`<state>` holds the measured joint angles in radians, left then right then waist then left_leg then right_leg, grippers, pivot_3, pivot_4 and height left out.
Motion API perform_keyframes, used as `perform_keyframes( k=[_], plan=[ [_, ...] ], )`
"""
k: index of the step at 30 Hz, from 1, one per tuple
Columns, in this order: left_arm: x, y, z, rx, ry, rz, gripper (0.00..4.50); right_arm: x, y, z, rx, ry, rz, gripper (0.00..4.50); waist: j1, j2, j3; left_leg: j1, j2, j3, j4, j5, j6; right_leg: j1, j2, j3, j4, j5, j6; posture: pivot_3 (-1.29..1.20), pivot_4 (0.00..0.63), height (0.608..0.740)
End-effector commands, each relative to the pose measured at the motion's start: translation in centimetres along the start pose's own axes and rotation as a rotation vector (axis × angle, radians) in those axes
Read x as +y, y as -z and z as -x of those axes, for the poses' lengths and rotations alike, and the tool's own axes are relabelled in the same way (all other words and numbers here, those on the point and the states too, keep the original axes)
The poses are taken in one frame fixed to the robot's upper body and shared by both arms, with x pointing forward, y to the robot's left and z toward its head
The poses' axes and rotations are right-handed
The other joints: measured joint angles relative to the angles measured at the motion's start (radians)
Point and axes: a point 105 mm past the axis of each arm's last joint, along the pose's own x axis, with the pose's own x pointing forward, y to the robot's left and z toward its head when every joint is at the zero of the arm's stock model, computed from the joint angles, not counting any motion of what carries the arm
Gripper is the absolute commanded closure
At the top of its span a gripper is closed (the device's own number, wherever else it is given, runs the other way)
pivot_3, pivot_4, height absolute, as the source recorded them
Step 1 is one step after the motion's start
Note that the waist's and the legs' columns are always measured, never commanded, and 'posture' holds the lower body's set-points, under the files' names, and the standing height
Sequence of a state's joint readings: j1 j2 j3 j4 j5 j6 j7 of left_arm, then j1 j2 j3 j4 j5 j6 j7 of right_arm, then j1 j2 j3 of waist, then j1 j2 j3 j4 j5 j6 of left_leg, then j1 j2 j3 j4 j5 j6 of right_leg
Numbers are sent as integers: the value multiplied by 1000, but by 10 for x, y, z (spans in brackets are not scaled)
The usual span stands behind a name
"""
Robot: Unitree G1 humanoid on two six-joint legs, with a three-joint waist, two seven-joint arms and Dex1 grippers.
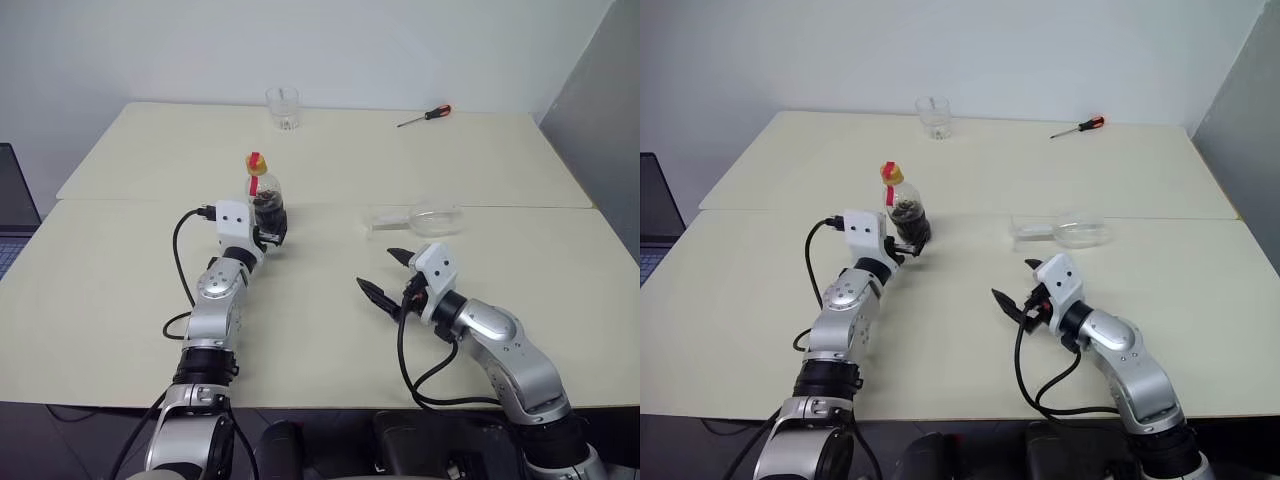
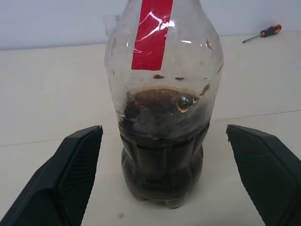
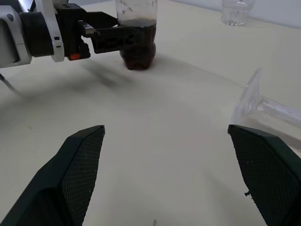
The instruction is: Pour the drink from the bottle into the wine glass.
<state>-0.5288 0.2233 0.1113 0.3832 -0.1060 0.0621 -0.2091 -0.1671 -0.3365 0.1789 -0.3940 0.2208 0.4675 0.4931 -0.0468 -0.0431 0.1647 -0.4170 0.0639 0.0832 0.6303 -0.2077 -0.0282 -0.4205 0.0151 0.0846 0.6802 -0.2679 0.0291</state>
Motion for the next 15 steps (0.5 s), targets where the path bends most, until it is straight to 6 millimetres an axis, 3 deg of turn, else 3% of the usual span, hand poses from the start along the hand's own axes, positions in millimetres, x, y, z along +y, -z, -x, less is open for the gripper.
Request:
perform_keyframes(
  k=[1, 9, 15],
  plan=[
    [-4, -15, -11, -51, 23, -60, 16, 4, -14, 3, -45, -11, 20, 0, 1, 0, 0, 0, 0, 0, 0, 0, 0, 0, 0, 0, 0, 0, 0, 0, 150, 740],
    [-3, -6, -25, -45, 12, -80, 16, 3, -13, 3, -35, -12, 17, 0, 3, 0, 0, 0, 0, 0, 0, 0, 0, 0, 0, -1, 0, 0, 0, 0, 150, 740],
    [3, -16, -34, -103, -10, -99, 16, 5, -11, 3, -27, -16, 12, 0, 3, -1, 0, -1, 0, 0, 0, 0, 0, 0, 0, -3, 0, 0, 0, 0, 150, 740]
  ],
)
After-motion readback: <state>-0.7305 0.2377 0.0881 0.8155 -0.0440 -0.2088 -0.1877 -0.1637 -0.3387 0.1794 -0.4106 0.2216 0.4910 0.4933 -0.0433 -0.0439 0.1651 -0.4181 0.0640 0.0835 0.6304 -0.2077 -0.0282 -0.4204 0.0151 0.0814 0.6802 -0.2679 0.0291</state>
